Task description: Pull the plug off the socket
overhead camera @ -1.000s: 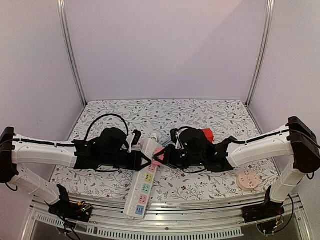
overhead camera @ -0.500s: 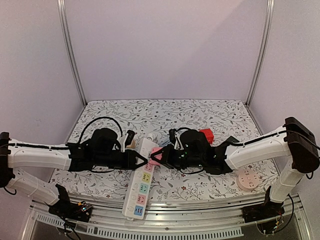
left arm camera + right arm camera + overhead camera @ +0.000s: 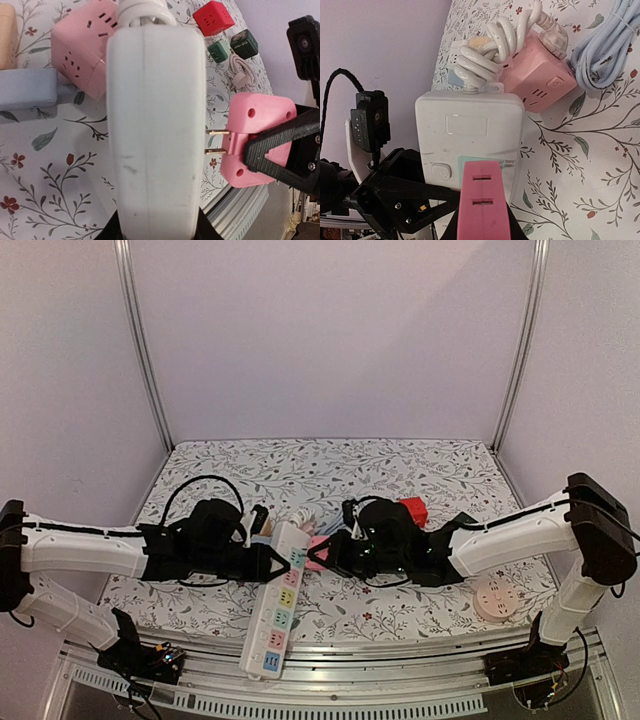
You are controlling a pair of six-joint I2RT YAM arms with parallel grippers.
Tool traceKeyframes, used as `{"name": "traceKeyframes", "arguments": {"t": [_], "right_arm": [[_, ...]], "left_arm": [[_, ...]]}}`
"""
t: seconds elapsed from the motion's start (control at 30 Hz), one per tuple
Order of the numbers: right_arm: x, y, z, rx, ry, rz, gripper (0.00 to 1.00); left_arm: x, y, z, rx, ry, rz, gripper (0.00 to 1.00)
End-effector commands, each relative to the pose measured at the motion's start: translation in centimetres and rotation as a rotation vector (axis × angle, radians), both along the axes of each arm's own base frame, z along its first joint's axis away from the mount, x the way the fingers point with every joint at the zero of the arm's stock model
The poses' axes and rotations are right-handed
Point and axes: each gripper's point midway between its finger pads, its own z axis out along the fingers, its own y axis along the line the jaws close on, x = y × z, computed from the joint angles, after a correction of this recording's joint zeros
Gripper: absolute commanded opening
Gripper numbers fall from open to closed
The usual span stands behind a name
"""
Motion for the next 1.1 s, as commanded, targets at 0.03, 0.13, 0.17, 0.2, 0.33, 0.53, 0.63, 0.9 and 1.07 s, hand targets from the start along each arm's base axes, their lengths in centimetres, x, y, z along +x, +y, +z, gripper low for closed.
{"name": "traceKeyframes", "arguments": {"t": [0.03, 0.13, 0.17, 0.2, 0.33, 0.53, 0.63, 0.9, 1.07], "right_arm": [[0.9, -0.2, -0.4, -0.033, -0.015, -0.021, 0.0], [0.8, -0.2, -0.6, -0.035, -0.013, -0.022, 0.0], [0.8, -0.3, -0.6, -0.036, -0.014, -0.021, 0.0], [0.8, -0.3, -0.6, -0.038, -0.015, -0.02, 0.0], [0.6, -1.2, -0.1, -0.094, -0.055, -0.023, 0.0], [0.8, -6.3, 0.2, -0.305, -0.155, -0.073, 0.0], [1.7, -10.1, -0.9, -0.368, -0.144, -0.125, 0.0], [5.2, -21.0, -4.0, -0.443, -0.048, -0.305, 0.0], [7.1, -25.8, -4.6, -0.46, -0.017, -0.394, 0.0]], "left_arm": [[0.7, 1.1, -1.4, 0.102, -0.007, 0.027, 0.07], [0.8, 1.0, -1.3, 0.096, -0.01, 0.027, 0.07], [0.8, 1.0, -1.2, 0.093, -0.011, 0.028, 0.07], [0.8, 1.0, -1.1, 0.087, -0.014, 0.031, 0.07], [1.1, 1.2, -0.6, 0.055, -0.015, 0.05, 0.07], [1.5, 2.3, 0.2, -0.033, 0.008, 0.075, 0.08], [1.7, 2.2, 1.4, -0.099, -0.002, 0.069, 0.08], [2.1, 2.2, 3.0, -0.171, 0.001, 0.072, 0.09], [2.3, 1.9, 3.7, -0.208, 0.005, 0.071, 0.09]]}}
